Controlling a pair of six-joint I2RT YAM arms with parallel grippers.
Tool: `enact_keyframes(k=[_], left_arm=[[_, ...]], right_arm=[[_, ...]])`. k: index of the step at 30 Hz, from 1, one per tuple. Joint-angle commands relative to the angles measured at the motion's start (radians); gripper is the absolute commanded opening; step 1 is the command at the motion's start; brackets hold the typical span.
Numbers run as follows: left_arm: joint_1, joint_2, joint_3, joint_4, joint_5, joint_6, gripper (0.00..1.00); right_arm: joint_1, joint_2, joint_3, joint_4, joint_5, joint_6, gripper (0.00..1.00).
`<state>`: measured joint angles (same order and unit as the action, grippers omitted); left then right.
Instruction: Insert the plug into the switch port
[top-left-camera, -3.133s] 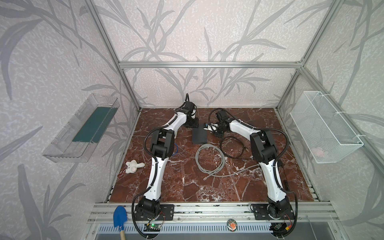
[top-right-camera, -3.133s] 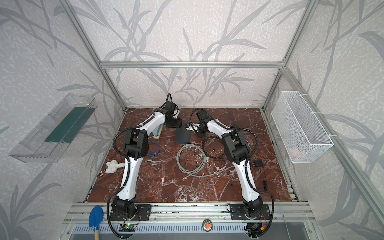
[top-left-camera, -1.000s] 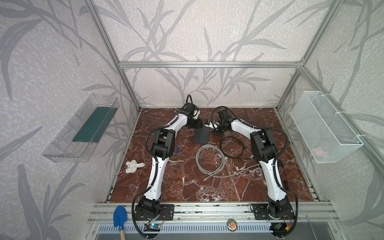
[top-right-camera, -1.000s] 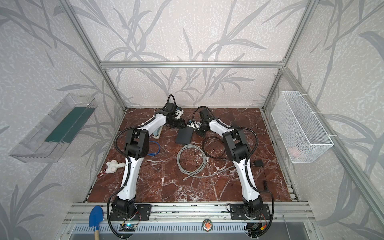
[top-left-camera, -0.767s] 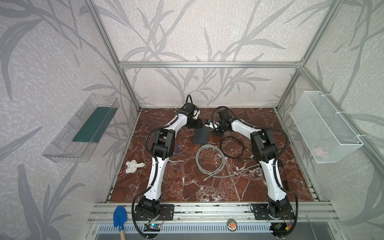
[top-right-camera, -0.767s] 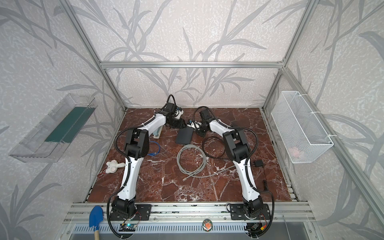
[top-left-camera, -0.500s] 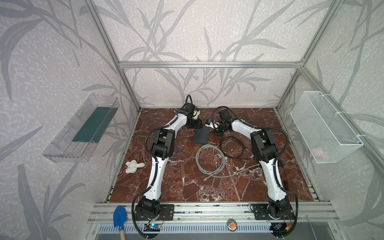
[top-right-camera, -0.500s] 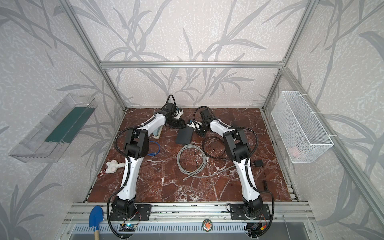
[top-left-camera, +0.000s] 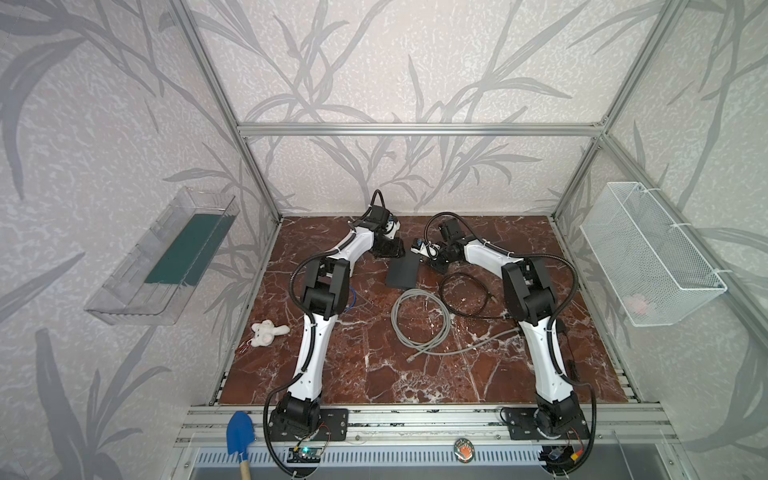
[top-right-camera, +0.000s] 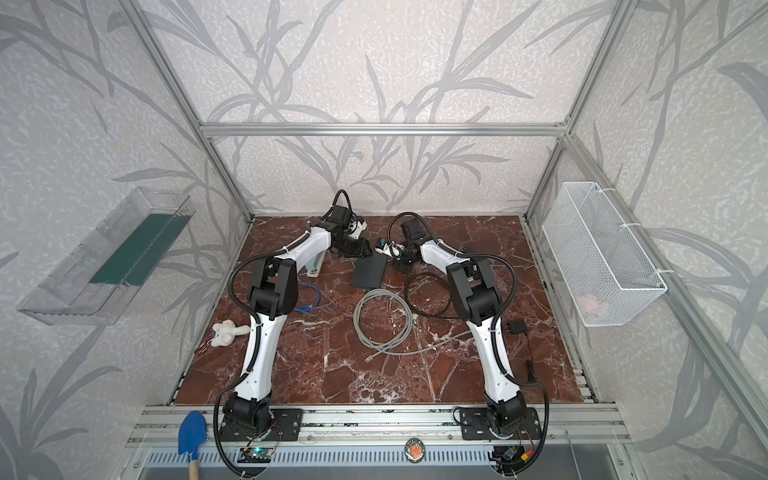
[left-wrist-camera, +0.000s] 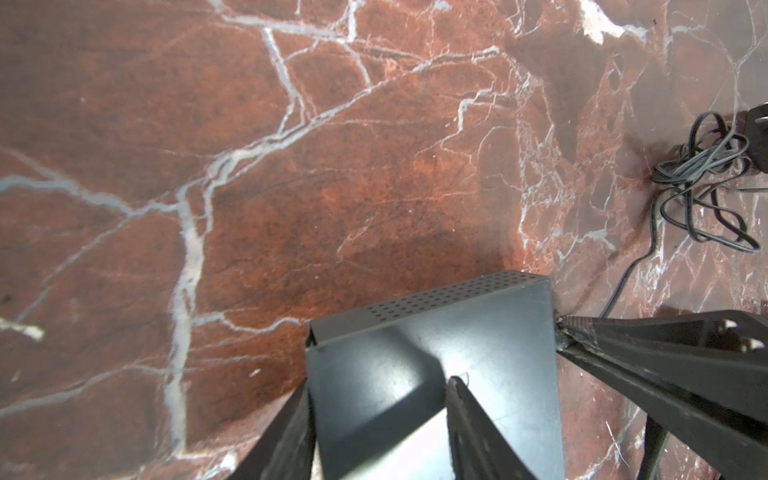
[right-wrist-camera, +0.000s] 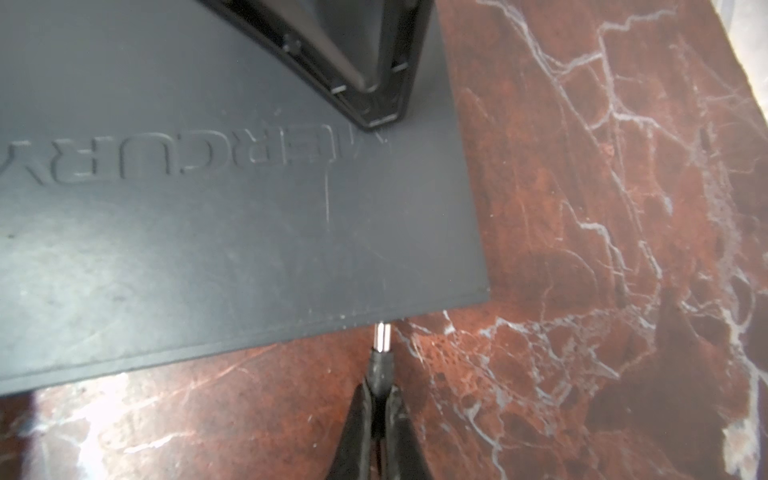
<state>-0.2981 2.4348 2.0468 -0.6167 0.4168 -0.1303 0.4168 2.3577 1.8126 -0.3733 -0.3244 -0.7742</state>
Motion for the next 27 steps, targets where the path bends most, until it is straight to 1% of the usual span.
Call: enact_keyframes(k=[1,16,24,27], left_arm=[[-0.007,0.007,0.012,-0.072,0.005,0.018,0.50],[-0.007,0.007,0.007,-0.079,0.004,0.020,0.50],[-0.007,0.004,0.009,-0.082,0.010,0.023,0.50],[-0.007,0.003,0.007,-0.089,0.010,0.026,0.50]], right_arm=[[0.009,-0.040,-0.014,0.042,-0.060,0.003,0.05],[0.006,-0.078,-0.061,0.068,-0.031,0.008,0.04],[0.002,-0.056,-0.035,0.078,-0.013,0.028,0.05],[0.003,-0.048,-0.029,0.088,0.019,0.042,0.04]])
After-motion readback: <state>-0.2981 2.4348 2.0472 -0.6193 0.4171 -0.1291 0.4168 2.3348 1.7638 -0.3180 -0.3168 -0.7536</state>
